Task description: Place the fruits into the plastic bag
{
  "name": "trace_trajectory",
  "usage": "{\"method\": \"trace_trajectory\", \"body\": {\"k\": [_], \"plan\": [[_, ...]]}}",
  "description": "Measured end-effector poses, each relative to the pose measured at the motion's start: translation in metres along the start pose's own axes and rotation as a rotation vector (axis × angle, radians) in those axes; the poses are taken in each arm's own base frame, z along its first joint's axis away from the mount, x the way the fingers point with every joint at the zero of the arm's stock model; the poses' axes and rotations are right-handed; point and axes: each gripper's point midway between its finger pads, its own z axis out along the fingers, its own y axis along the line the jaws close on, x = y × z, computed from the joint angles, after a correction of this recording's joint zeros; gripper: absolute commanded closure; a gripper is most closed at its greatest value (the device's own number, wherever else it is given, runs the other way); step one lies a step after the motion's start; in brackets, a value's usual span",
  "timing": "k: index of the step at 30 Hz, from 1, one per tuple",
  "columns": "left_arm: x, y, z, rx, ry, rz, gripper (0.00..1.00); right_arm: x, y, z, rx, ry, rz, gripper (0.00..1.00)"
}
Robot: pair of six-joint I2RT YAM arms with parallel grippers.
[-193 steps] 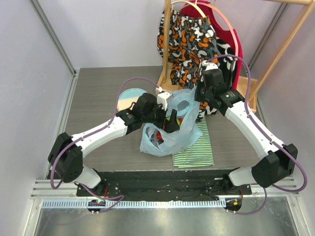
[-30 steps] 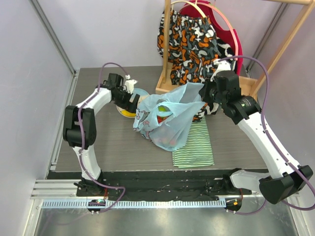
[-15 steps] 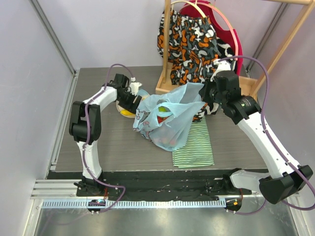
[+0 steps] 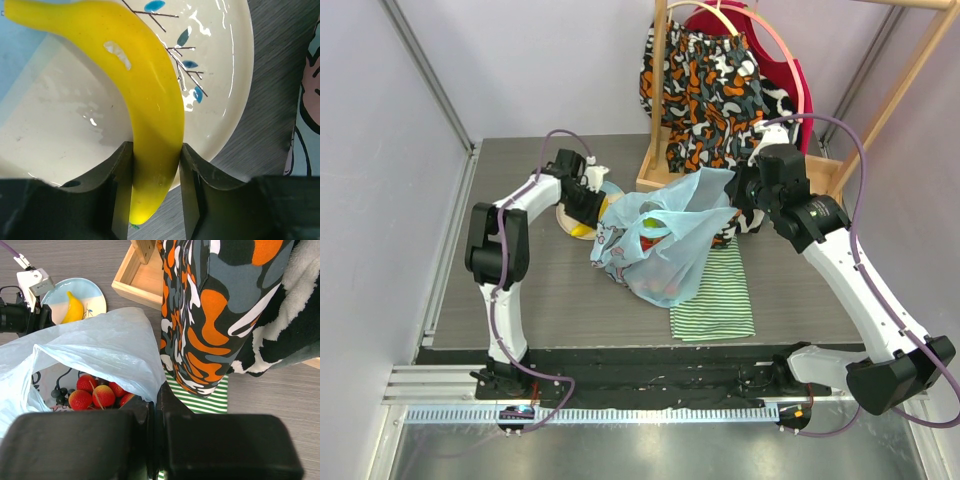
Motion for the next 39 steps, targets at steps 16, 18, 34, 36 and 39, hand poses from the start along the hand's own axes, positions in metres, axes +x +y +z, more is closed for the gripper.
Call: {"method": "trace_trajectory", "body": {"k": [16,18,34,36,39], "plan": [[-0.071,-0.007,-0.100,-0.140,-0.323,-0.090,1.00,0.000,-0.001,0.000,0.003,0.000,0.002,0.99],[-0.083,-0.011,-0.128,-0.166,-0.398,-0.103,1.00,0.001,0.000,0.000,0.002,0.000,0.004,0.99],[-0.153,-0.258,-0.270,0.272,-0.920,0.164,1.00,0.002,0.007,0.000,-0.041,0.010,0.006,0.99],[-0.152,-0.292,-0.275,0.340,-0.941,0.214,1.00,0.003,0.008,0.000,-0.045,0.011,0.006,0.99],[-0.153,-0.329,-0.284,0.405,-0.982,0.280,1.00,0.003,0.009,0.001,-0.053,0.011,0.008,0.99]]}}
